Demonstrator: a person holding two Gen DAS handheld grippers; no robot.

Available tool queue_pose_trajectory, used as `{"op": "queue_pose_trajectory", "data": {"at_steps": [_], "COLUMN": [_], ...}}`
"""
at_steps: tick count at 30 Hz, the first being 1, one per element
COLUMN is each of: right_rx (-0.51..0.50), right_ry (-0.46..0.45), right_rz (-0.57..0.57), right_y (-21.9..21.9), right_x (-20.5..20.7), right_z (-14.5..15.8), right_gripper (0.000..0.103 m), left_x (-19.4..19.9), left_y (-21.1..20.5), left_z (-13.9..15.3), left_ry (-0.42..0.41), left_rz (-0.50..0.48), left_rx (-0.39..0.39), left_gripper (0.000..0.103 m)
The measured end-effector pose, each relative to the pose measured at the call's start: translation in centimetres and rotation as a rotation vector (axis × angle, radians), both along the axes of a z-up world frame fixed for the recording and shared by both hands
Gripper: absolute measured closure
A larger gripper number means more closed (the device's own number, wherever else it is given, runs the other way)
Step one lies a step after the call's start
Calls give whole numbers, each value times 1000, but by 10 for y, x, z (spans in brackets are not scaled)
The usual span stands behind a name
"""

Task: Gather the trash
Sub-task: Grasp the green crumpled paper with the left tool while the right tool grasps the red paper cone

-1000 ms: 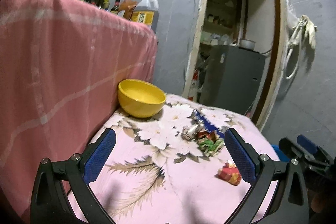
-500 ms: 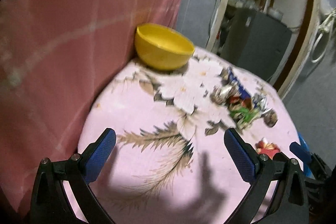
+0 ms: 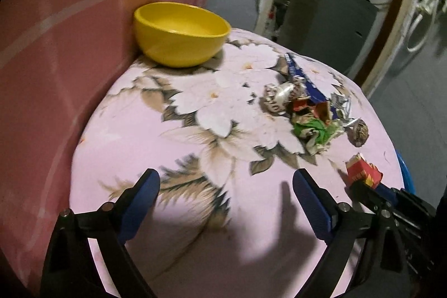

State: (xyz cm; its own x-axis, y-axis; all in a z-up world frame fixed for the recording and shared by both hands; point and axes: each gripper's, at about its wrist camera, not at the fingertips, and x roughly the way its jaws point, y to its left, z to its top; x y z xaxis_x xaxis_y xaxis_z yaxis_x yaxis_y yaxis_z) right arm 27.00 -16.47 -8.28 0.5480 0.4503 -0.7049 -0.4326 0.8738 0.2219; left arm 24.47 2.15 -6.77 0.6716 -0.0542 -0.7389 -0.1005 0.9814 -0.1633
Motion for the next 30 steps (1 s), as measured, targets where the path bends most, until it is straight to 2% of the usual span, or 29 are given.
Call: {"op": "queue_pose_trajectory", "data": {"at_steps": [12,19,26,30], "right_rx": [24,38,52,59], "right_ry": [-18,-30,-33,-39], "right_rz": [-114,-131,-133,-130], "right_y": [-41,-51,-57,-58], "right_x": [20,24,26,24], "right_z": [4,6,5,6], "right_gripper": [74,74,74,74], "left_x": [46,76,82,78], "left_y": [-47,-69,-76,-76], "left_z": [-3,-8,-9,-7], "left_ry": [28,76,87,79], "left_rz": [-188,-246,-262,-256], "left_rx": [43,25,17,6], "left_gripper": [12,41,74,81]}}
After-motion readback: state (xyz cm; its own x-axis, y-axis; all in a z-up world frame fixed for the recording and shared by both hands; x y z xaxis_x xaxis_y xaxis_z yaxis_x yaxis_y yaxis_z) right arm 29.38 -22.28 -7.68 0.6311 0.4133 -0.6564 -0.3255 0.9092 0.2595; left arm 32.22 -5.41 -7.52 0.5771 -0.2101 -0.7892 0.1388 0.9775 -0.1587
